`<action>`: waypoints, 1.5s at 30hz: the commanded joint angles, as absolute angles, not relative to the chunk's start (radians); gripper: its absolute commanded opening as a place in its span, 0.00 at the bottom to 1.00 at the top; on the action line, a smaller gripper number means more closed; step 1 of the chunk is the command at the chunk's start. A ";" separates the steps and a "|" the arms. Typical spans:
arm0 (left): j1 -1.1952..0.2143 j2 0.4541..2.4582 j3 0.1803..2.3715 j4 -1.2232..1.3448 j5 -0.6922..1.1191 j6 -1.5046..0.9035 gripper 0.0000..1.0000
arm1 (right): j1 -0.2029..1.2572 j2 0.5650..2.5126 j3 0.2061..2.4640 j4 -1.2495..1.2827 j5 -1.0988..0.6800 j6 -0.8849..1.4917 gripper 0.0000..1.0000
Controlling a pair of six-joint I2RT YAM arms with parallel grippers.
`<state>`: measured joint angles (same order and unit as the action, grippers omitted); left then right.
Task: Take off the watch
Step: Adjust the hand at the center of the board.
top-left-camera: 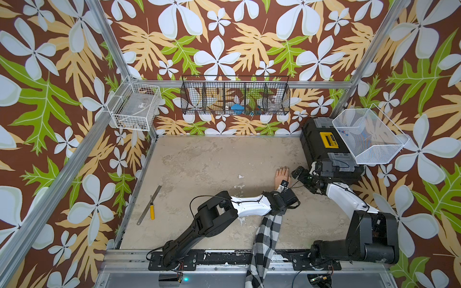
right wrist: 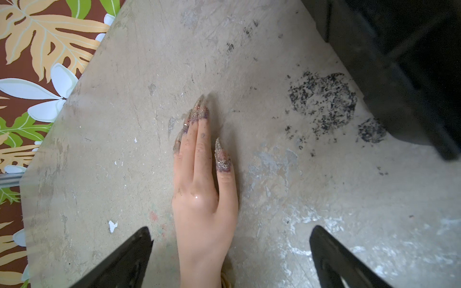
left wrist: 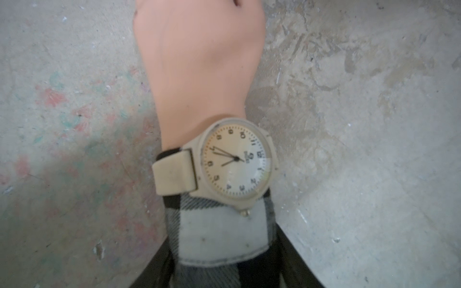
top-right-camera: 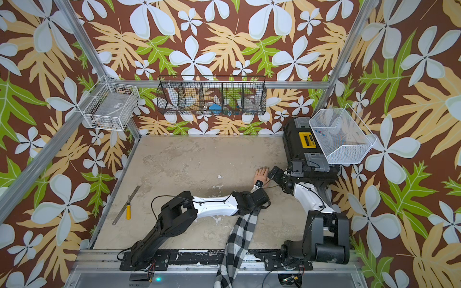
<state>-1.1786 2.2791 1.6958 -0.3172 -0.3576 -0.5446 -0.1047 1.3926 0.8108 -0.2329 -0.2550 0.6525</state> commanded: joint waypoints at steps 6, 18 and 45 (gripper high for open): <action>-1.168 2.252 1.653 -0.282 -0.344 -0.538 0.19 | -0.105 1.384 0.801 -0.235 -0.246 0.639 1.00; -1.114 2.116 1.530 -0.232 -0.345 -0.560 0.10 | -0.105 1.383 0.735 -0.099 -0.451 0.673 1.00; -1.098 1.915 1.317 -0.107 -0.276 -0.624 0.09 | 0.080 1.534 0.648 0.401 -0.739 0.930 0.88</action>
<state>-1.0985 1.9312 1.3151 -0.1726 -0.2798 -0.6086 0.0746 1.5269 0.6399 0.3443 -0.7330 0.8913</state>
